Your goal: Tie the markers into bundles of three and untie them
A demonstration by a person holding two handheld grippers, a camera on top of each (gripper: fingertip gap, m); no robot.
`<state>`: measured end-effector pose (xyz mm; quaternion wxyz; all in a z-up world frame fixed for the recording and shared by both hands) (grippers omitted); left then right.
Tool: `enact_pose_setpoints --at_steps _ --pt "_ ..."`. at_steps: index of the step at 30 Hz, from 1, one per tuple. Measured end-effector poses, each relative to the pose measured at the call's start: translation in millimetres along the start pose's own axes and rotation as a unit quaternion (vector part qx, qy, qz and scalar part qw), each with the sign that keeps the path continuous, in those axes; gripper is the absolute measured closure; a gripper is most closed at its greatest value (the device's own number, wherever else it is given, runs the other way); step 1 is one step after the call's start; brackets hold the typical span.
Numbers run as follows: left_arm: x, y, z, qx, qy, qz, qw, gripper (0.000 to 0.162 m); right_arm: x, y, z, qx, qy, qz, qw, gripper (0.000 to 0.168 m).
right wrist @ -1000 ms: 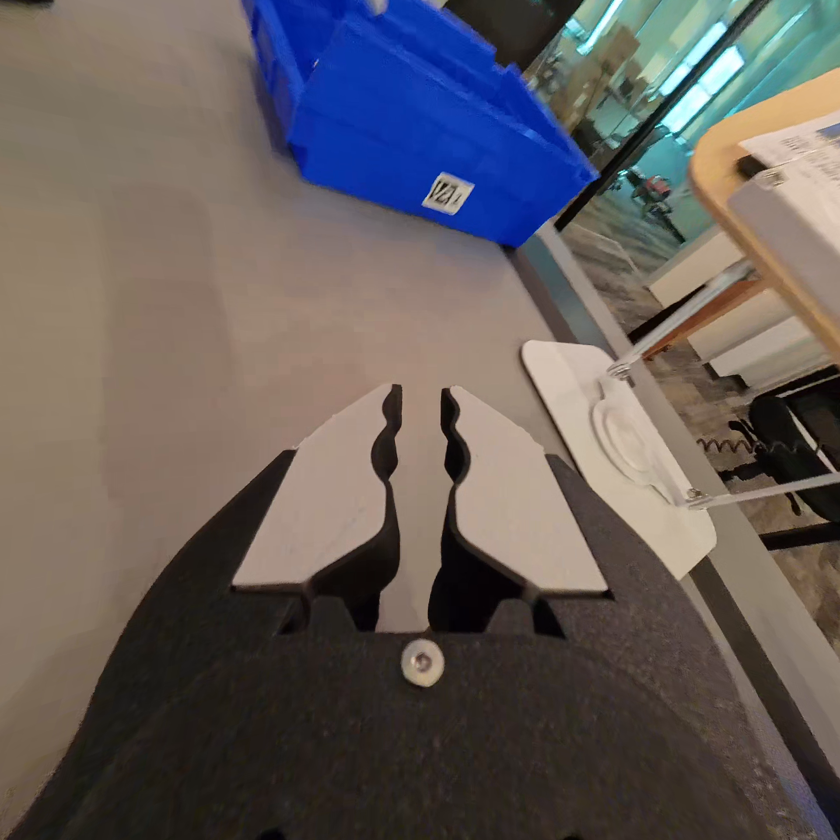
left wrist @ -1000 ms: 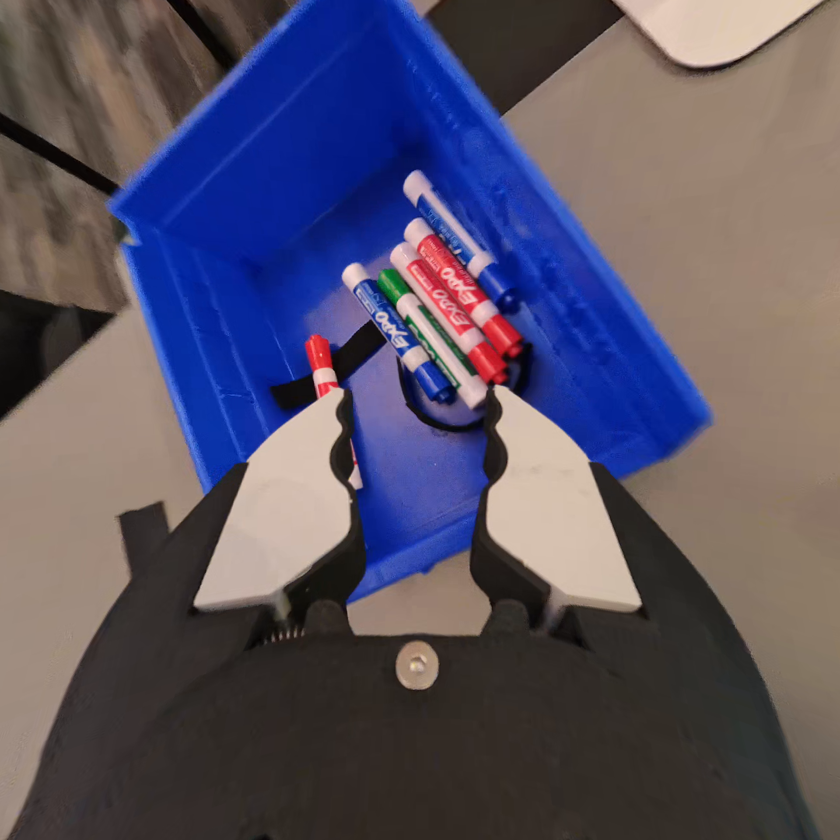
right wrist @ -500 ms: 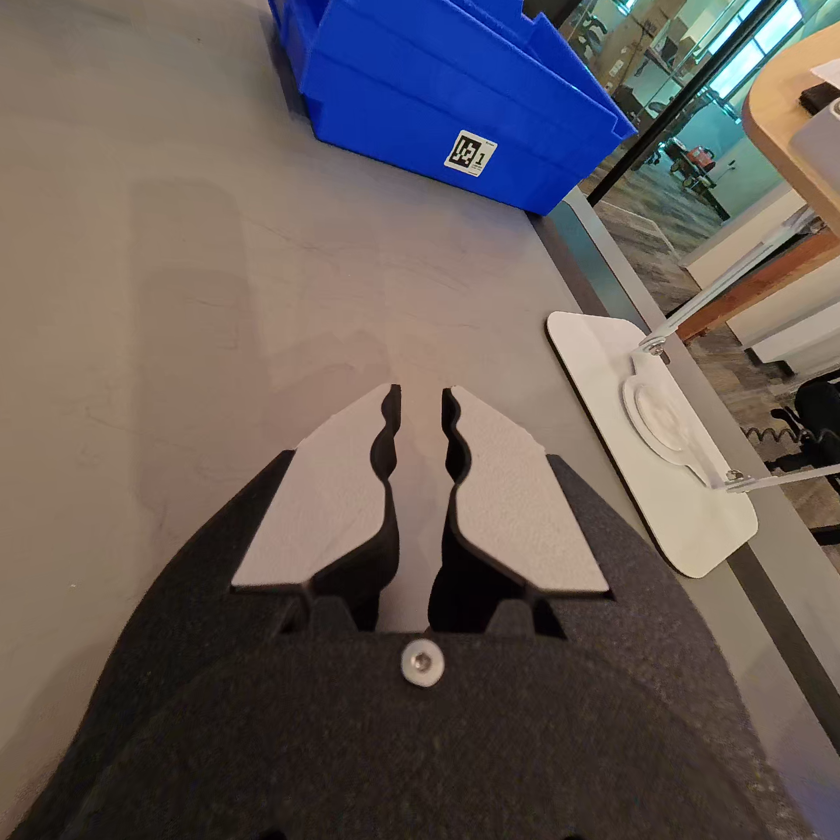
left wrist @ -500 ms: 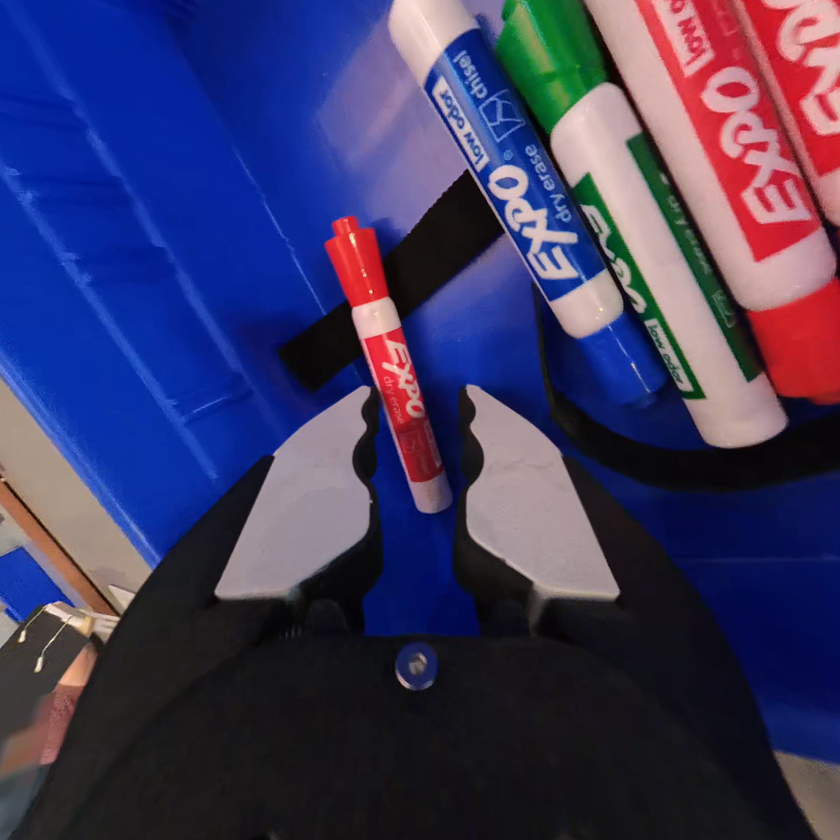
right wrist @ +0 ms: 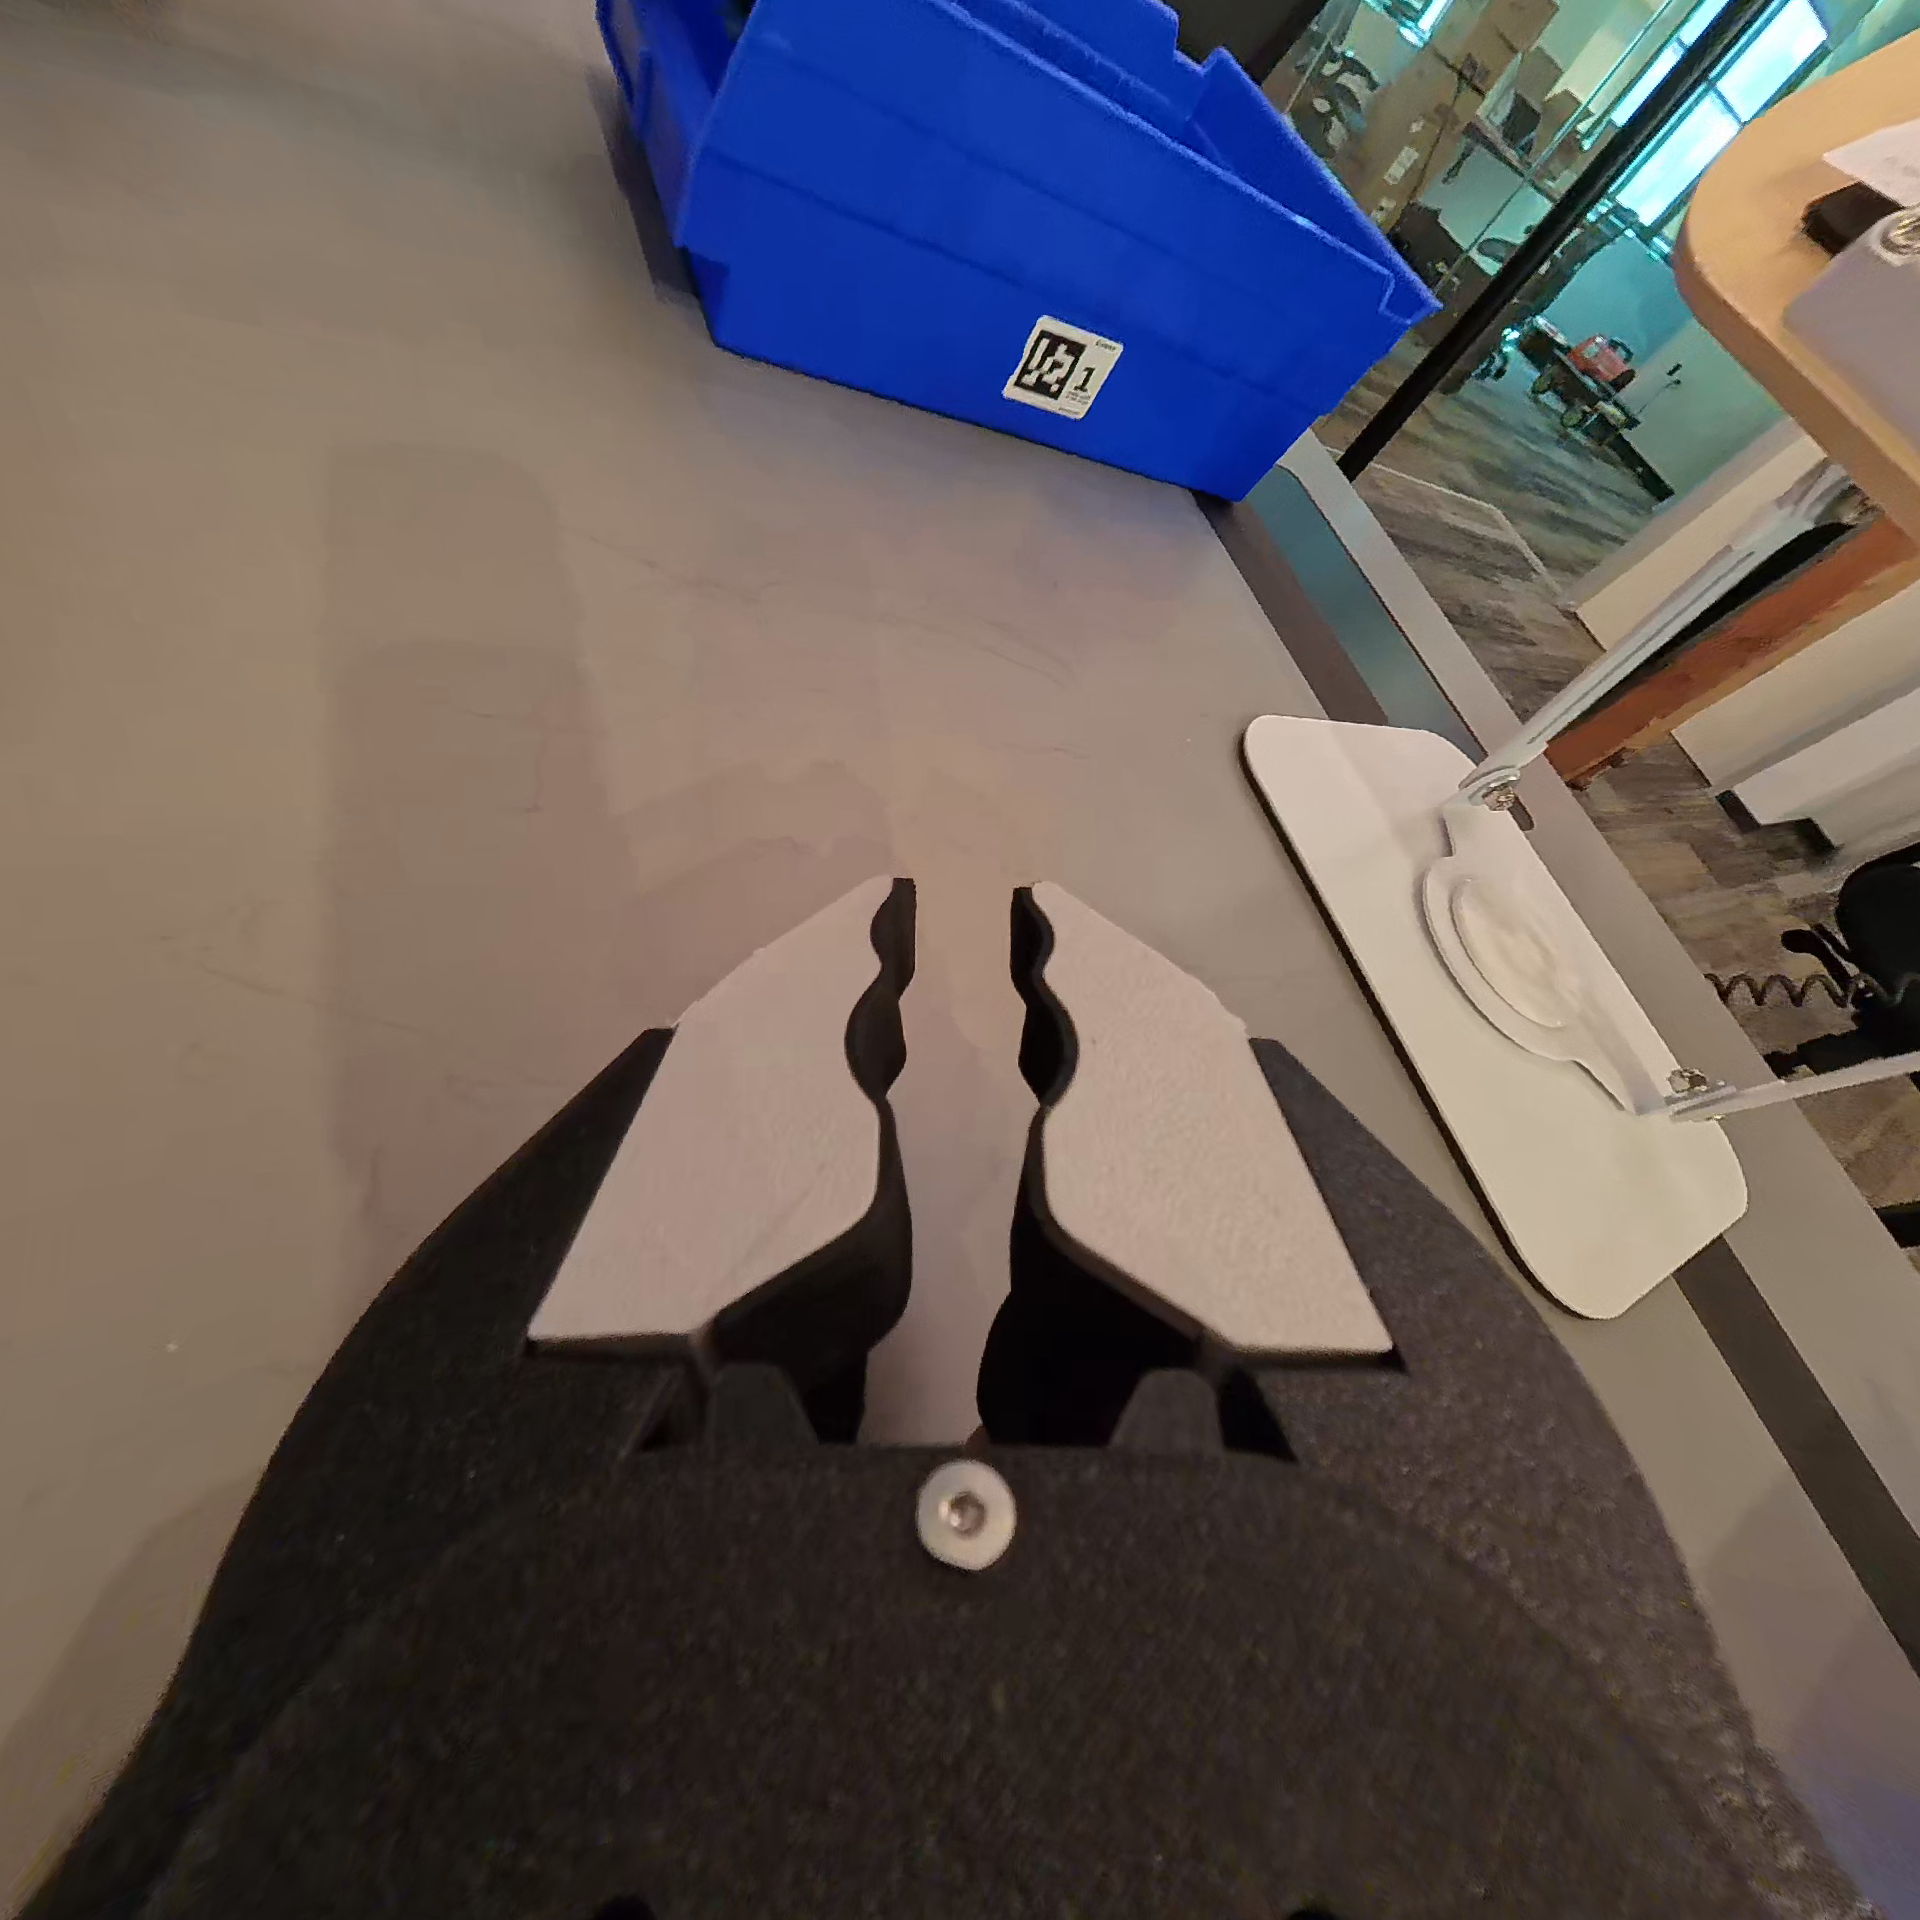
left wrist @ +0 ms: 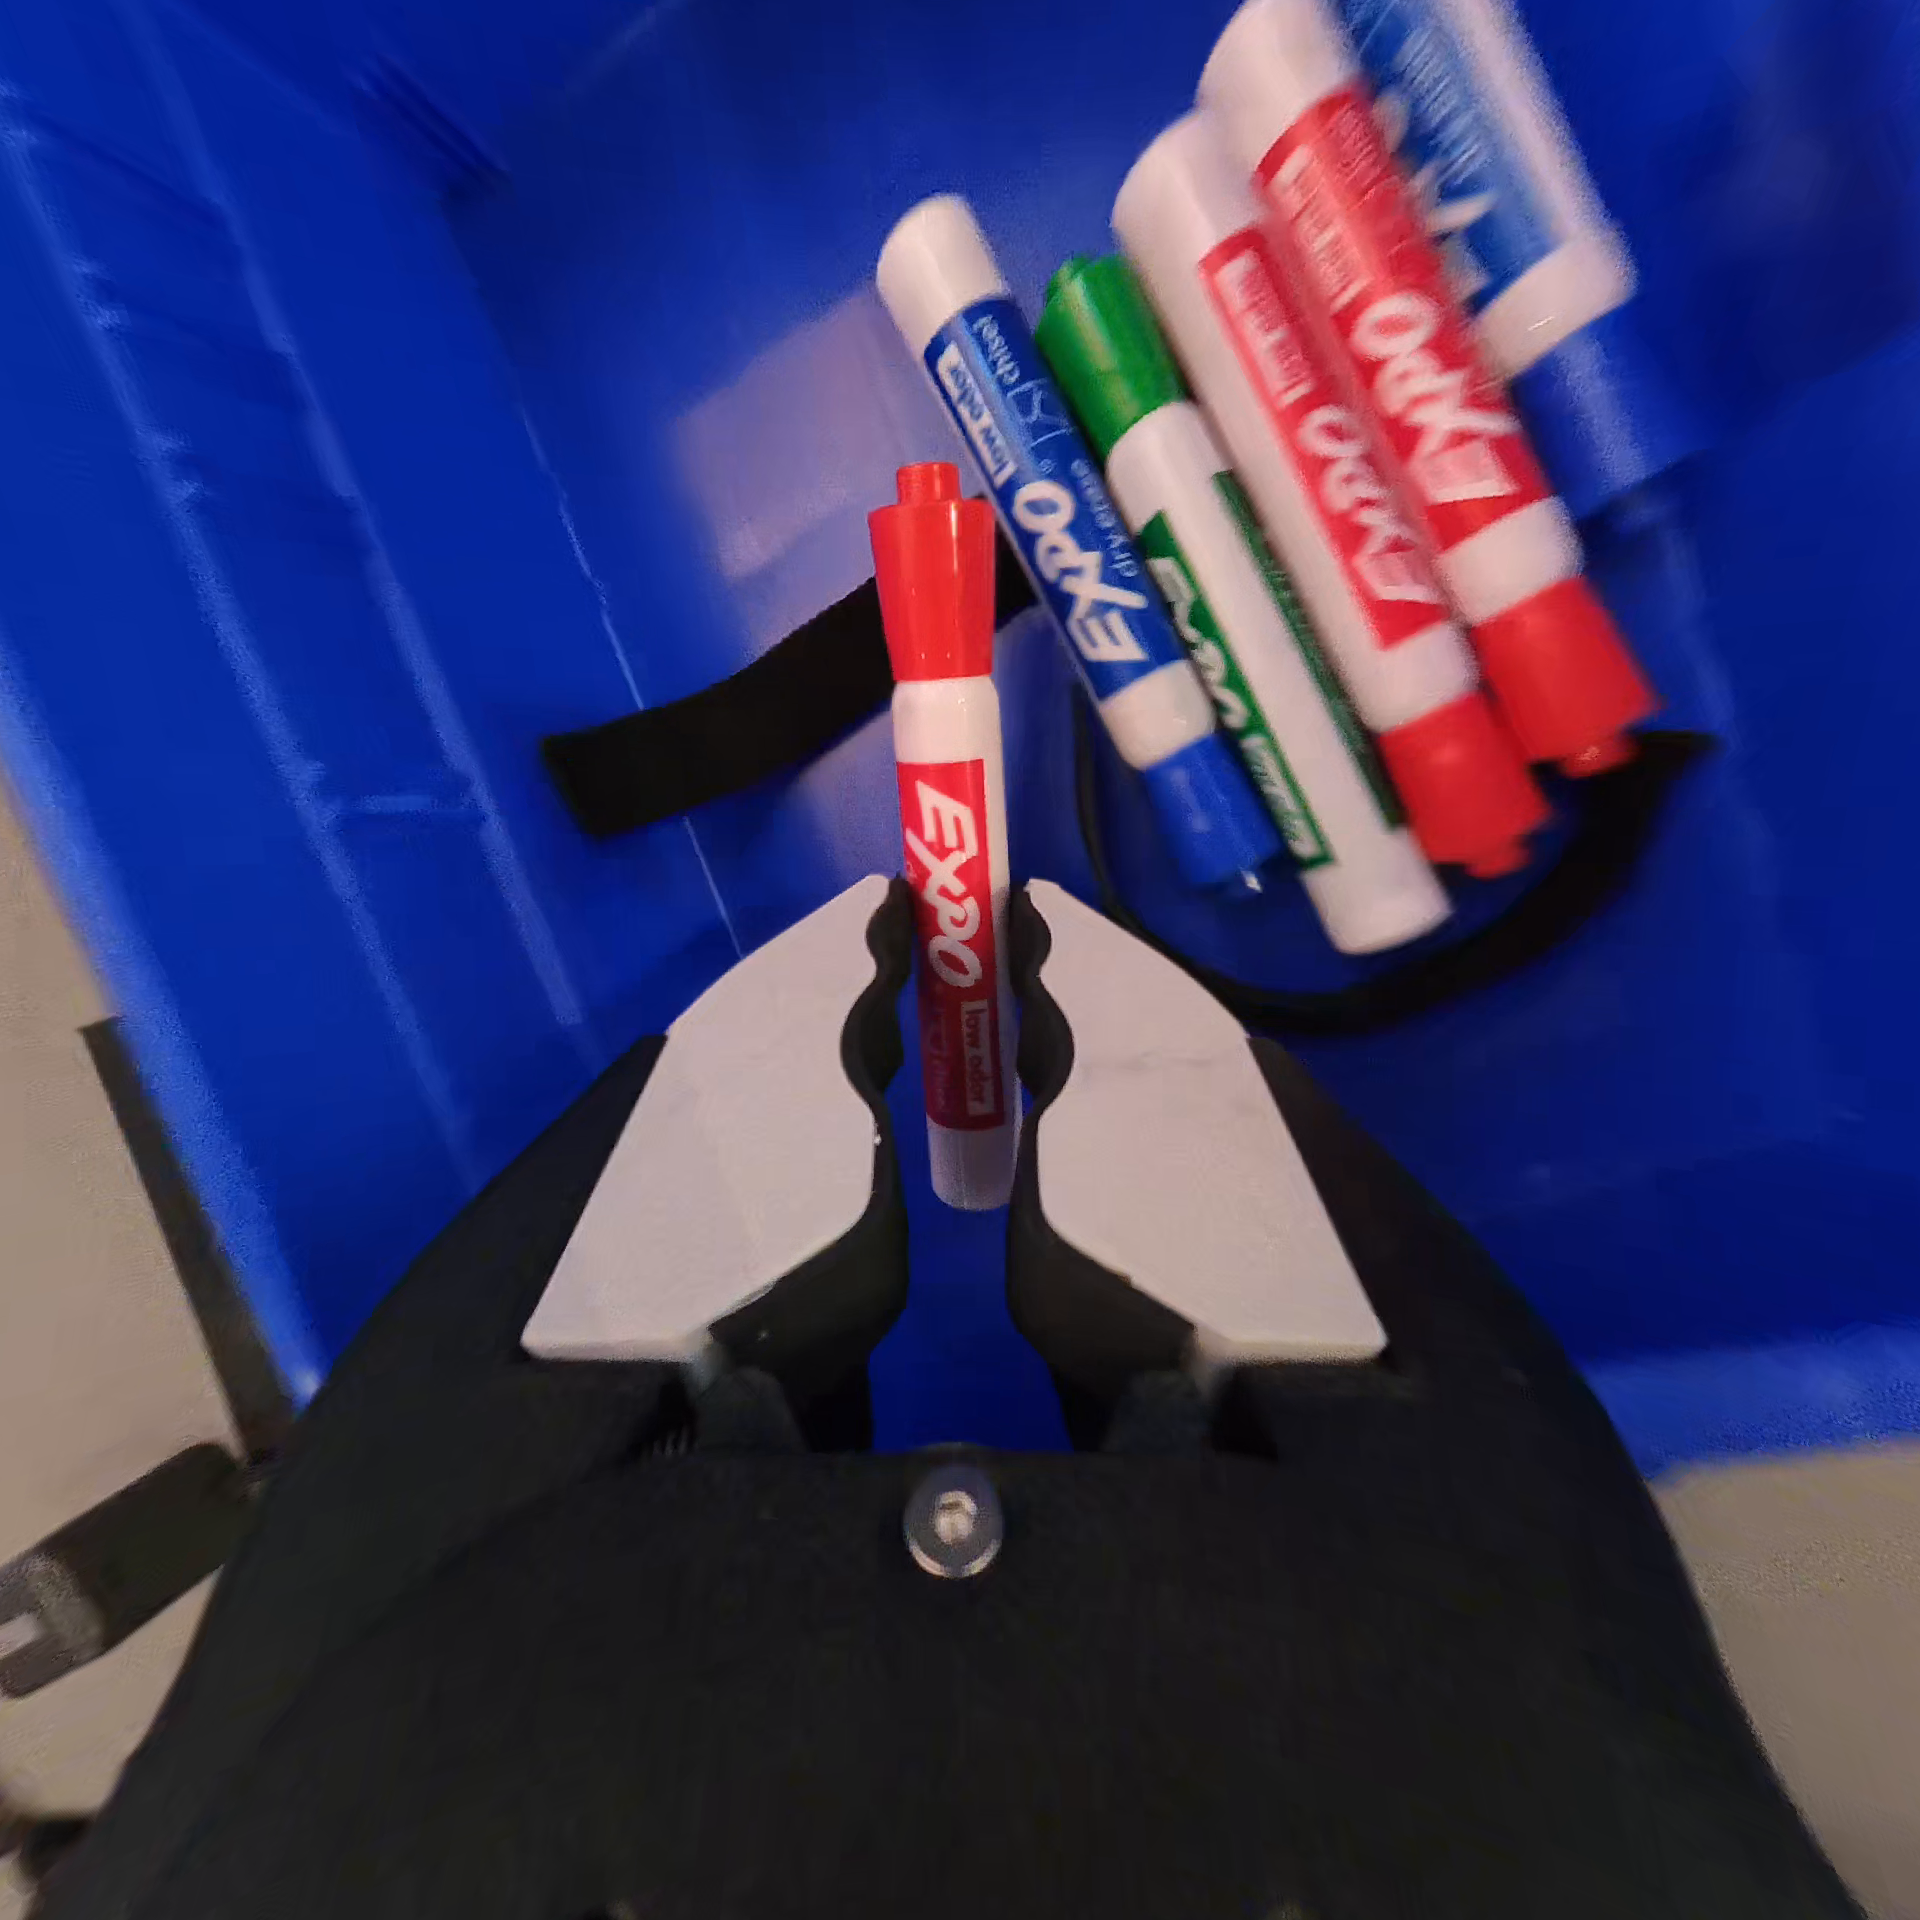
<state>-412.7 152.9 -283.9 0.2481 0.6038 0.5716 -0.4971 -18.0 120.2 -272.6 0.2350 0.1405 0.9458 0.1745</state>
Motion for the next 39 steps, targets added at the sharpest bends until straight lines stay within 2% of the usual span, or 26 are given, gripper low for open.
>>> enact_pose_setpoints --at_steps 1,3,5,7,9,13,16,19,21,24,27,30,35,38,39 --pt "-15 6 -1 -0.011 0.044 0.008 0.999 0.143 -1 1 -2 0.005 0.008 0.001 1.000 0.151" --pt "-53 23 -7 -0.042 0.152 0.035 0.987 0.143 -6 3 -13 0.007 0.039 0.003 0.999 0.149" --pt "-101 50 -10 -0.032 0.259 0.063 0.963 0.143 -13 3 -40 0.012 0.089 -0.006 0.996 0.149" --pt "-139 83 -8 -0.044 0.332 0.103 0.936 0.144 -13 -5 -75 0.046 0.137 -0.049 0.988 0.146" --pt "-166 120 -3 -0.011 0.380 0.118 0.917 0.144 -6 -15 -111 0.092 0.172 -0.106 0.975 0.139" --pt "-201 183 20 0.015 0.404 0.138 0.904 0.143 5 -39 -171 0.189 0.231 -0.249 0.921 0.125" --pt "-222 212 40 0.028 0.427 0.139 0.893 0.144 13 -57 -193 0.225 0.234 -0.315 0.892 0.123" --pt "-233 233 59 0.039 0.429 0.144 0.891 0.144 12 -86 -207 0.202 0.238 -0.358 0.880 0.127" --pt "-234 240 71 0.045 0.422 0.134 0.896 0.144 7 -105 -215 0.178 0.246 -0.381 0.873 0.147" --pt "-240 243 91 0.024 0.424 0.134 0.895 0.144 5 -132 -229 0.156 0.238 -0.404 0.869 0.150" --pt "-248 236 123 -0.004 0.426 0.105 0.899 0.143 10 -161 -242 0.120 0.236 -0.424 0.866 0.150" --pt "-262 228 166 -0.043 0.424 0.067 0.902 0.126 24 -189 -249 0.077 0.229 -0.445 0.862 0.150" --pt "-262 227 238 -0.131 0.387 0.017 0.912 0.100 37 -243 -254 0.025 0.219 -0.505 0.835 0.150" --pt "-264 233 263 -0.199 0.385 0.033 0.900 0.080 39 -268 -256 0.007 0.209 -0.532 0.821 0.150" --pt "-265 235 269 -0.217 0.389 0.034 0.895 0.079 38 -275 -256 0.003 0.209 -0.545 0.812 0.150"
Point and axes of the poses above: each gripper's, where its closed fingertips meet, x out along the fingers, z out of its underside, y = z × x across the jaws, the point moved 3 cm from there along -x, back along the fingers, and after that the axes turned 2 degrees about x, right-handed, at the moved point
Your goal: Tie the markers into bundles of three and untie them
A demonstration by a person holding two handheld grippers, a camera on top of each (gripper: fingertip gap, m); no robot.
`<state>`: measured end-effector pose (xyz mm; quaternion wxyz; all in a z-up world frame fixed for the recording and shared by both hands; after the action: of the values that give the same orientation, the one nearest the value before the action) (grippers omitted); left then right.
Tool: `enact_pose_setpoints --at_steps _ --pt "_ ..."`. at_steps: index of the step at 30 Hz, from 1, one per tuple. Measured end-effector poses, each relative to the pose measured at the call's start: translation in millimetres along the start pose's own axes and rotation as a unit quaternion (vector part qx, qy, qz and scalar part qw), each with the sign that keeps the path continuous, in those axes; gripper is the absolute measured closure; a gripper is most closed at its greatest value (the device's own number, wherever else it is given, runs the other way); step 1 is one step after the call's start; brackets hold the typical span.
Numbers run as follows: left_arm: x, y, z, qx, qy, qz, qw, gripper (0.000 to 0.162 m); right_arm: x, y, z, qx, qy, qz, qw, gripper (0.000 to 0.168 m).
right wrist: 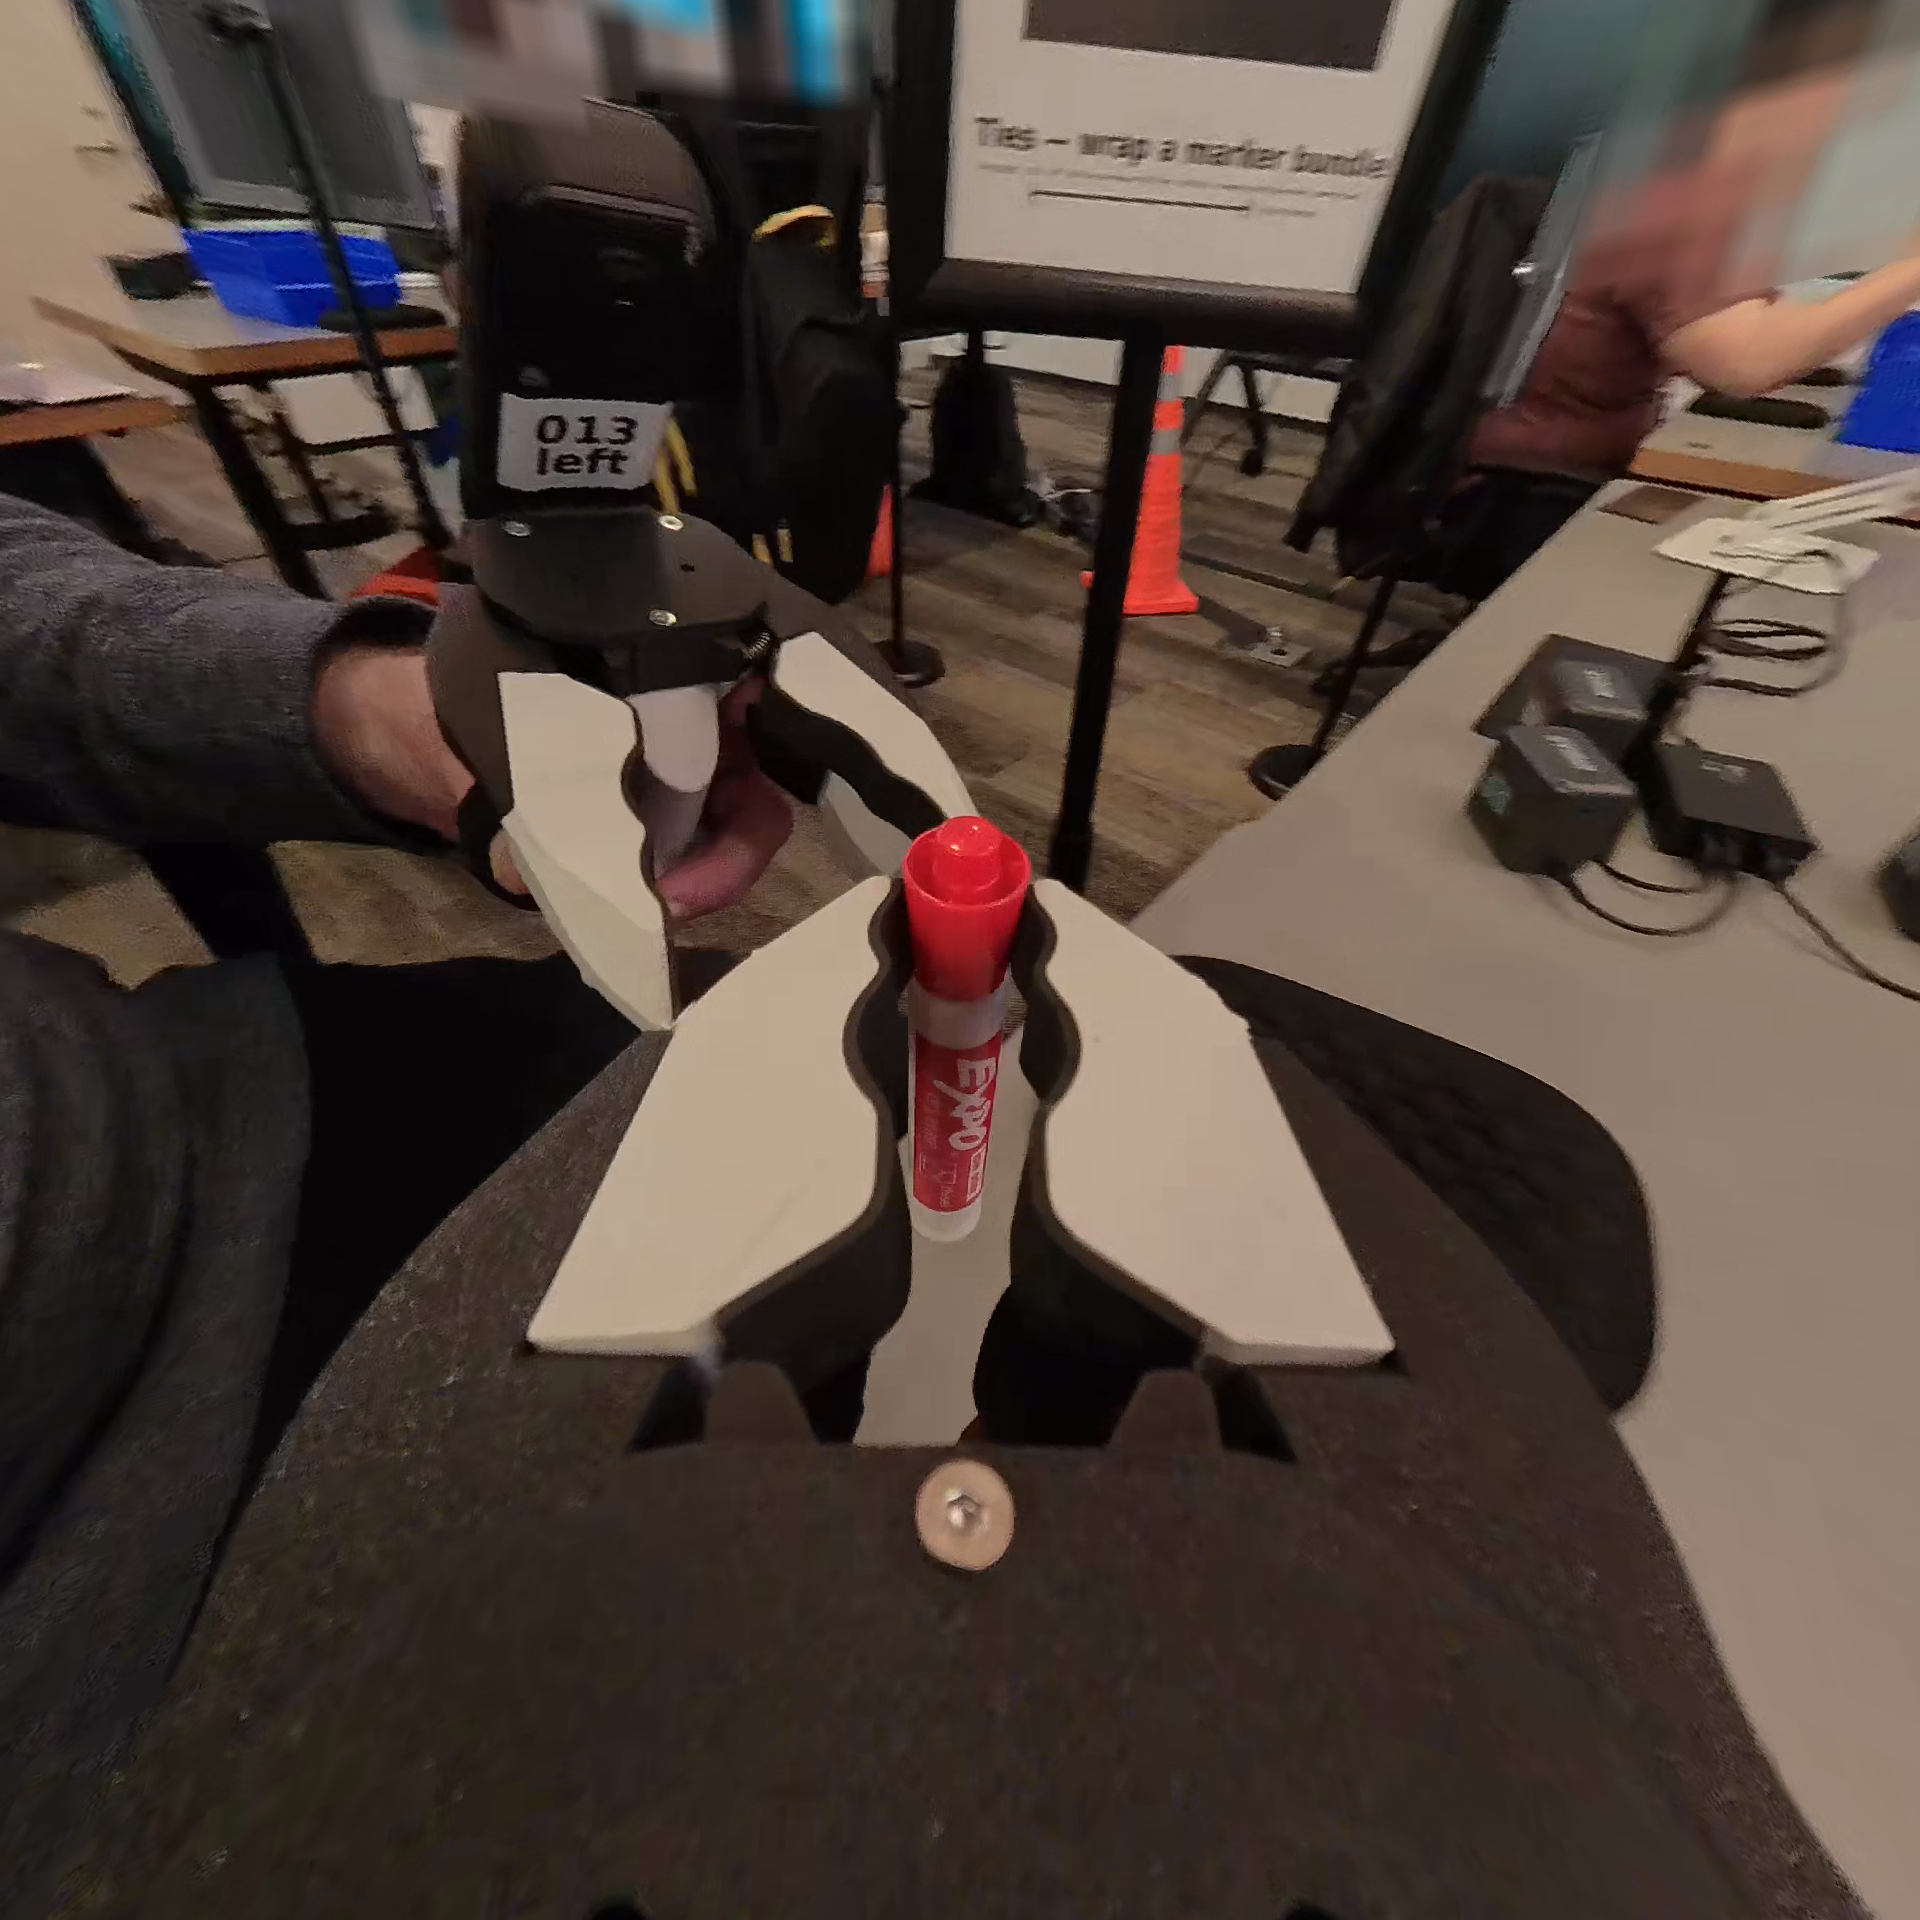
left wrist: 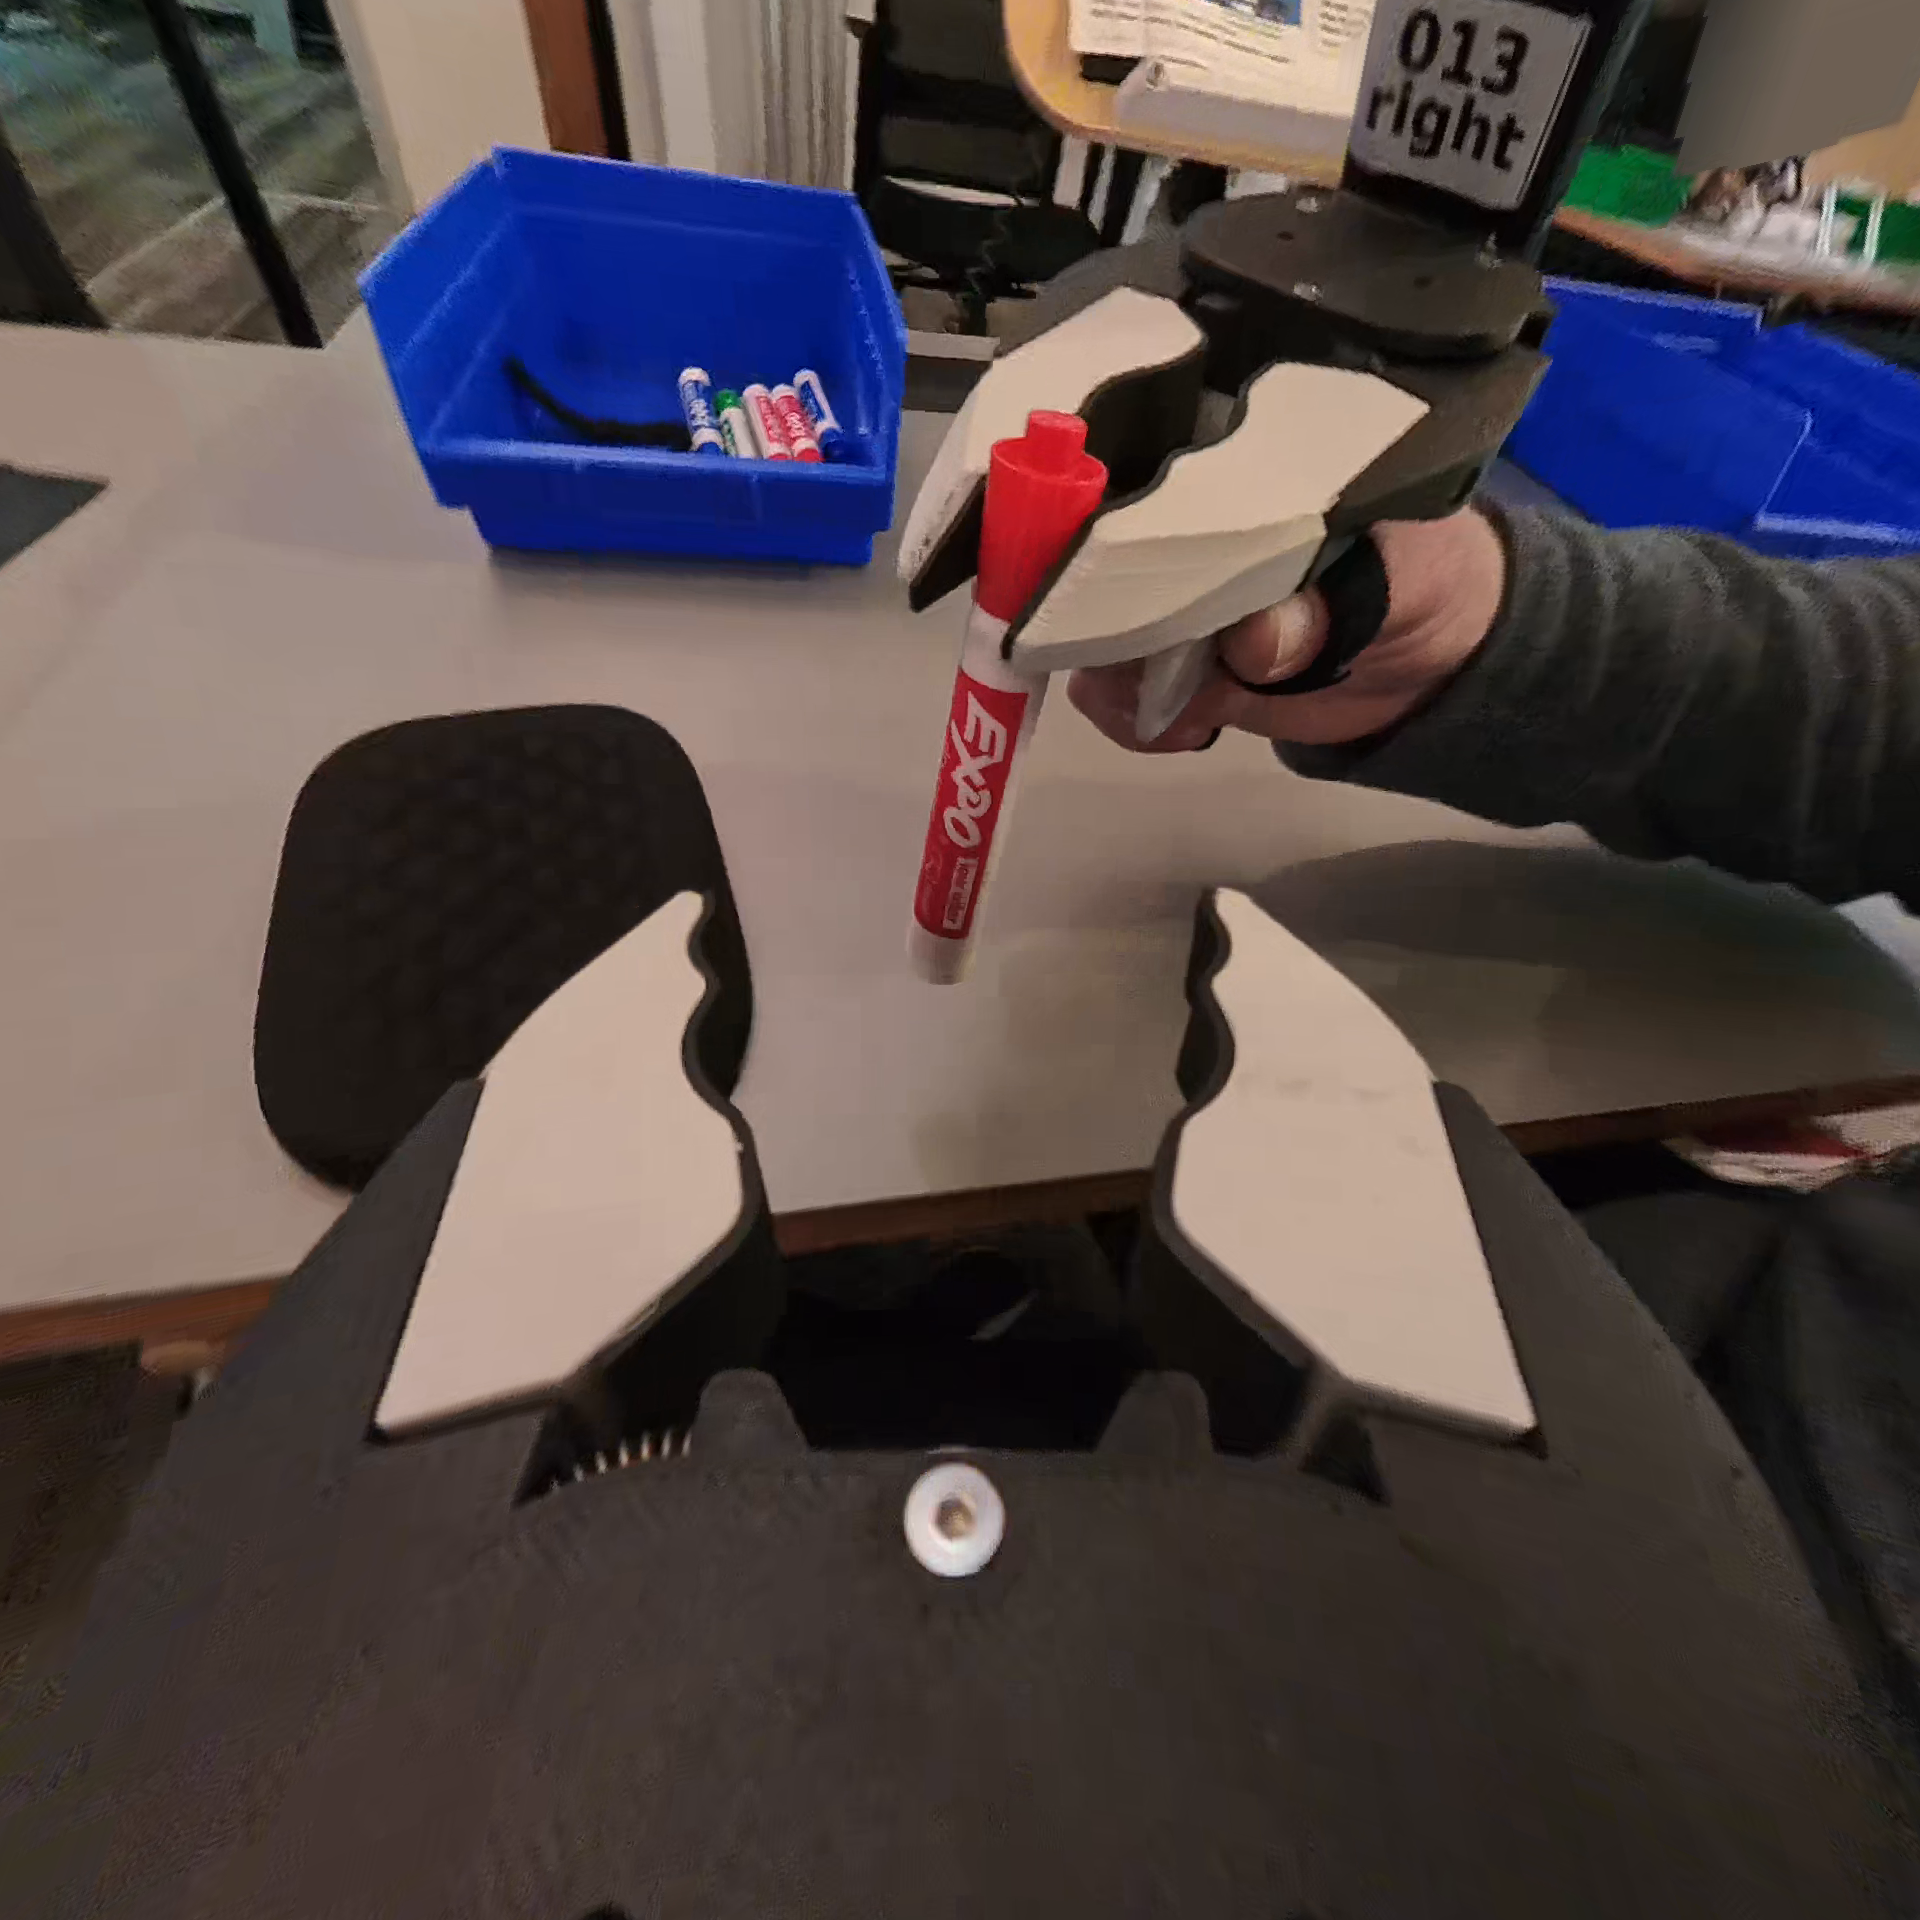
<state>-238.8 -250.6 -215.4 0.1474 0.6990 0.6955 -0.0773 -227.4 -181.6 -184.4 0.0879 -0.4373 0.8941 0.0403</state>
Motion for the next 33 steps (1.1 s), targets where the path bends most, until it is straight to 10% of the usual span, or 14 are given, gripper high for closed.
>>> enact_pose_setpoints --at_steps 10,18,26,33 --pt "-16 9 17 -0.040 0.093 -0.043 0.994 0.104 29 -9 29 -0.003 -0.016 -0.068 0.998 0.150" --pt "-21 1 11 -0.124 0.166 -0.008 0.978 0.046 36 -10 37 -0.012 -0.025 -0.072 0.997 0.150" --pt "-32 9 -11 -0.083 0.191 0.015 0.978 0.101 33 -11 41 -0.007 -0.018 -0.082 0.996 0.150" --pt "-32 5 -7 -0.076 0.176 -0.001 0.981 0.090 36 -10 44 0.000 -0.023 -0.085 0.996 0.144"
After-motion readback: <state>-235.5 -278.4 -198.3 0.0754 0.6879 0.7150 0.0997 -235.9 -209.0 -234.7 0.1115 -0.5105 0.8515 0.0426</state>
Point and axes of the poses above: each gripper's, where its closed fingertips meet, x out along the fingers, z out of its underside, y = z × x across the jaws, the point moved 3 cm from there along -x, back along the fingers, and after that the axes turned 2 degrees about x, right-handed, at the moved point
